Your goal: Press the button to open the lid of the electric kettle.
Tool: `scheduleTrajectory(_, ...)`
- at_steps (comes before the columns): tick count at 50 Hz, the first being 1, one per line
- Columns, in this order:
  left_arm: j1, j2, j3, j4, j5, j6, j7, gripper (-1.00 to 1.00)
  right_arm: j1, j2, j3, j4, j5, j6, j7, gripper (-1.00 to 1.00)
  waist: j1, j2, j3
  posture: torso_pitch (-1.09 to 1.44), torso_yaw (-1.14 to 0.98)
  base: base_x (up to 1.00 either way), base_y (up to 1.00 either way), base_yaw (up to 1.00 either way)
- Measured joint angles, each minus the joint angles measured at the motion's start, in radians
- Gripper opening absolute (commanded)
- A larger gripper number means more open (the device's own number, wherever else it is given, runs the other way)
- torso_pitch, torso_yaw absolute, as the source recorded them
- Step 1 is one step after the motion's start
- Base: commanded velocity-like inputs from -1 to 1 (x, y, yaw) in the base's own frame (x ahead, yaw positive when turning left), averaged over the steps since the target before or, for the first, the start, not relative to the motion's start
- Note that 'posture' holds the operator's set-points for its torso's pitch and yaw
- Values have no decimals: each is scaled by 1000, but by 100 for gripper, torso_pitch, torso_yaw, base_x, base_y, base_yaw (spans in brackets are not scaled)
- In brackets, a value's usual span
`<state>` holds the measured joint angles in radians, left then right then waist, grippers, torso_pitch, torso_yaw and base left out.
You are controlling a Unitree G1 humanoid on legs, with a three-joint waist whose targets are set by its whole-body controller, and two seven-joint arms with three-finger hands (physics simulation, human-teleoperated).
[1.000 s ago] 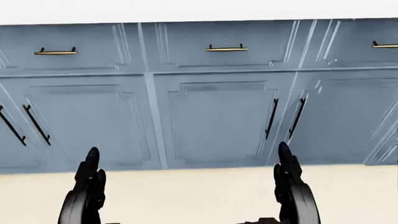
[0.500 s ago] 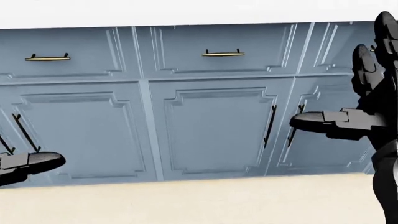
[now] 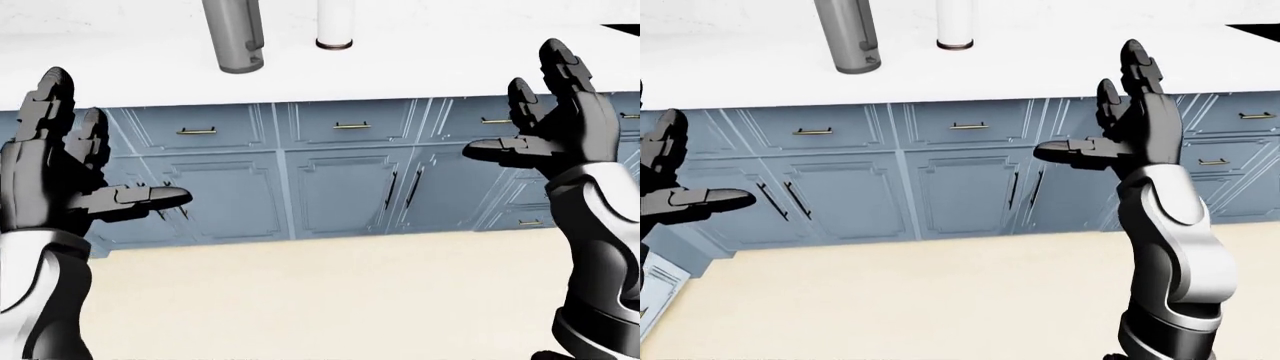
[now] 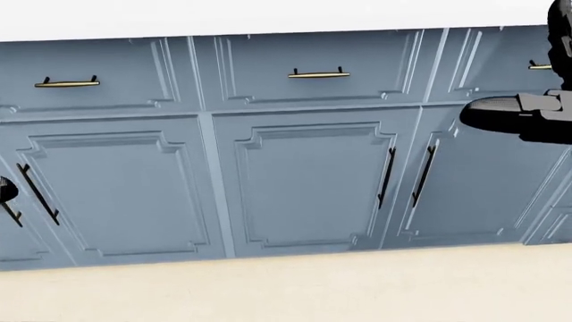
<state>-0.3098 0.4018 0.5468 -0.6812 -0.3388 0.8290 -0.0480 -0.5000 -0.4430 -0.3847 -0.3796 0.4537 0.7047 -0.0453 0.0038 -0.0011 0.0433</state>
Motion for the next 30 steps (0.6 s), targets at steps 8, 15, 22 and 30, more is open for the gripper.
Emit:
scheduleTrajectory(8,9,40,7,-23,-67,-3,45,100,-31,-43,-12,-29,57,20,-27,100,-5,2,-1,0,0,6,0,0)
scheduleTrajectory(15,9,60,14,-26,-76,-6,53,100,-24,-55,-22,-18,67,21,-44,100,-9,51,11,0,0,11,0,0)
scheduleTrajectory(22,22,57,33,-3,-69,-7,60,100,-33,-47,11,-29,89,42,-38,100,5,20,3,0,0,13,0,0)
scheduleTrajectory(30,16,63,18,-12,-88,-11,49,100,-40,-70,-26,-25,99,58,-58,100,-14,-26,10,0,0,13,0,0)
